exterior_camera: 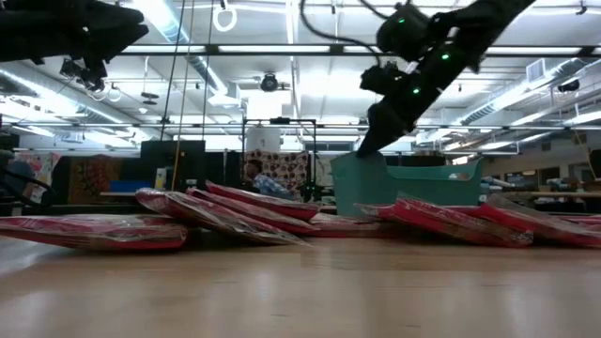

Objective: Sort popcorn bags into baskets
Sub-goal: Adjust the green bin, then put the popcorn bag into the green bin

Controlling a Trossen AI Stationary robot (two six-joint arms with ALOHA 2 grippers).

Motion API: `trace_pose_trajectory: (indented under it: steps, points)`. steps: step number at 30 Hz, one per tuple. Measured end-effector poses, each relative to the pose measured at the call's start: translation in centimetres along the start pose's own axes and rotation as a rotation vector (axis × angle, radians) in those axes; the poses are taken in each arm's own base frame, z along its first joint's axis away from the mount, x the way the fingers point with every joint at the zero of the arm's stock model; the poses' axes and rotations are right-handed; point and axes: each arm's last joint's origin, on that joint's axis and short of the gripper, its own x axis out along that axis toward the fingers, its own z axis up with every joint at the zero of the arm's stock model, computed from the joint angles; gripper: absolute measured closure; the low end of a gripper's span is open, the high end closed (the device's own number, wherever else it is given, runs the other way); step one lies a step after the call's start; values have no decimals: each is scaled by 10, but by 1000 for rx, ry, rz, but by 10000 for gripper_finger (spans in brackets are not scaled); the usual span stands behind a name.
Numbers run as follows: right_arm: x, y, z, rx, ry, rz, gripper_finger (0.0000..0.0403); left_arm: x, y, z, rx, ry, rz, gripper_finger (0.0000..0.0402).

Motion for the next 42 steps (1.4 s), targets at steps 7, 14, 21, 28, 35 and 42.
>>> trace_pose_trajectory:
  steps: [7, 14, 21, 28, 35, 42]
  points:
    - [29, -21, 23, -62, 31, -125, 151, 0, 0, -1, 35, 6, 9, 258]
    - [45, -45, 46, -63, 21, -195, 156, 0, 0, -1, 69, 12, 10, 258]
    - [21, -41, 72, -61, -60, -141, 156, 0, 0, -2, 52, 18, 8, 258]
    - [-10, -13, 68, -12, 2, -14, 158, 0, 0, -4, 49, 39, -3, 258]
    - [-33, 39, 49, 93, 185, 188, 158, 0, -2, -5, 62, 40, -41, 258]
    - [-52, 64, 14, 159, 507, 111, 158, 0, -1, -3, 53, 27, -34, 258]
